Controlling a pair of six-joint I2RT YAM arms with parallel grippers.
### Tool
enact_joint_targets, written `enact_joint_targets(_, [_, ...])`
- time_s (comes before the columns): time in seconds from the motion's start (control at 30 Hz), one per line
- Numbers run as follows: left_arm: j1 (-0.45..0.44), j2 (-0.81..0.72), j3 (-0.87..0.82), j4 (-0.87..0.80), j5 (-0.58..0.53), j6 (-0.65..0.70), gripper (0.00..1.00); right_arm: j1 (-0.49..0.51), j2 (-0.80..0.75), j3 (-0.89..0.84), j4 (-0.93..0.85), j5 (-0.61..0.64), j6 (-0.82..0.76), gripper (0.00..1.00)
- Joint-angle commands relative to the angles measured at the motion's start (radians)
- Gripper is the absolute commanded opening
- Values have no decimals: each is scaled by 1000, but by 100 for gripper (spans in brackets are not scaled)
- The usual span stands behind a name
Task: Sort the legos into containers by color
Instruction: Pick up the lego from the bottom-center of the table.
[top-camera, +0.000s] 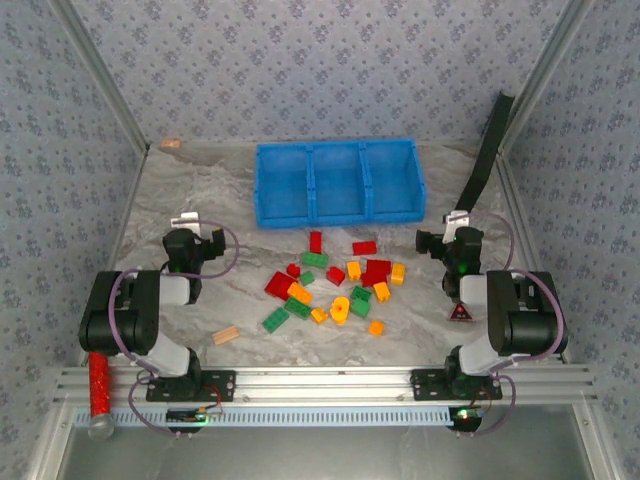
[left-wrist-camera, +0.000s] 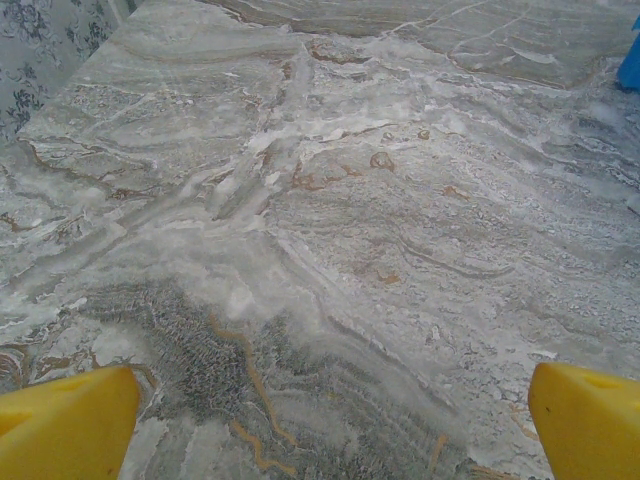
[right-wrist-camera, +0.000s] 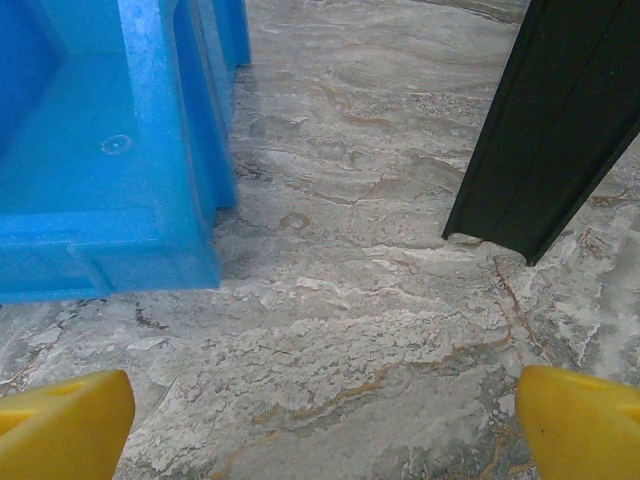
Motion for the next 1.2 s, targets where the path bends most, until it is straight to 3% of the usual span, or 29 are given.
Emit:
enact_joint_targets(0.0, [13, 11, 27, 39, -1, 13, 100, -7, 11, 21, 20, -4, -10, 100])
enact_joint_targets(0.17, [14, 9, 26, 39, 4, 11, 100, -6, -12, 43, -33, -1, -12, 100])
enact_joint_targets(0.4, [13, 5, 31, 31, -12, 10, 100, 12, -200, 187, -461, 3, 14, 100])
enact_joint_targets(0.53, [-13, -121, 183, -331, -113, 4, 99, 25, -350, 224, -704, 4, 204, 100])
enact_joint_targets(0.67, [-55, -238, 358, -626, -123, -42, 99, 60, -464, 227, -922, -61, 367, 100])
enact_joint_targets(0.87, [-112, -291, 651, -1048, -44, -75, 98, 260, -652, 208, -1263, 2, 622, 95])
enact_joint_targets(0.93, [-113, -289, 722, -1162, -1, -88, 98, 353, -704, 205, -1369, 25, 777, 92])
enact_joint_targets(1.17, [-123, -294, 830, -1328, 129, -91, 98, 706, -797, 182, -1578, 124, 1206, 85])
